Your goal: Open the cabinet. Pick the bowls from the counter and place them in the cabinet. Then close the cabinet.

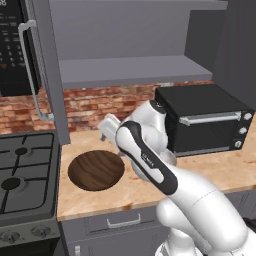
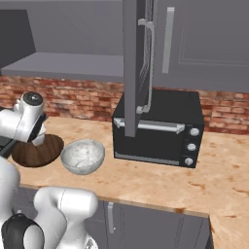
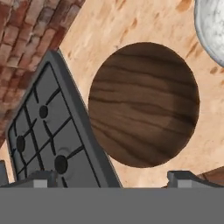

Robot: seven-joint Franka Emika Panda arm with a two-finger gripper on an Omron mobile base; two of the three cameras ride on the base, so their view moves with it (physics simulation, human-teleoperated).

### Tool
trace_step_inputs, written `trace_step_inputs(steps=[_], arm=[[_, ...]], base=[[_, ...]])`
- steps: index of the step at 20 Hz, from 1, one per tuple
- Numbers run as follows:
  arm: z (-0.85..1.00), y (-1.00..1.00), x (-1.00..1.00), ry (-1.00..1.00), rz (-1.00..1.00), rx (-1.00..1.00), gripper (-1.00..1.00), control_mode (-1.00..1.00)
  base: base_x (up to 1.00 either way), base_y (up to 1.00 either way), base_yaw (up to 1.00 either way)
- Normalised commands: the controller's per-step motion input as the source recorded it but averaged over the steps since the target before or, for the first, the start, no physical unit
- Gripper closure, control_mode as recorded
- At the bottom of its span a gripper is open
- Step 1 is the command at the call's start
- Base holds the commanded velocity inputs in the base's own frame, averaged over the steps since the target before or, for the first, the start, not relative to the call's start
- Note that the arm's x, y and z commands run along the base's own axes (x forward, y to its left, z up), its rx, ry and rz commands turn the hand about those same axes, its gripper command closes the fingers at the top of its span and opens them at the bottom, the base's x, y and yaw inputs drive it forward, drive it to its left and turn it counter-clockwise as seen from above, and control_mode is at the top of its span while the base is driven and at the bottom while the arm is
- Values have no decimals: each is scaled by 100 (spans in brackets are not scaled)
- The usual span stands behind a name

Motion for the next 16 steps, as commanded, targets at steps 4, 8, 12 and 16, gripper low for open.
trace_step_inputs(steps=[4,8,12,16], arm=[[-28,-1,1,18,0,-12,-100,-100],[-12,0,0,21,0,-6,-100,-100],[-4,-5,0,19,0,-1,-100,-100],[-19,-8,0,10,0,-1,-100,-100]], base=[[0,0,0],[0,0,0],[0,0,0],[0,0,0]])
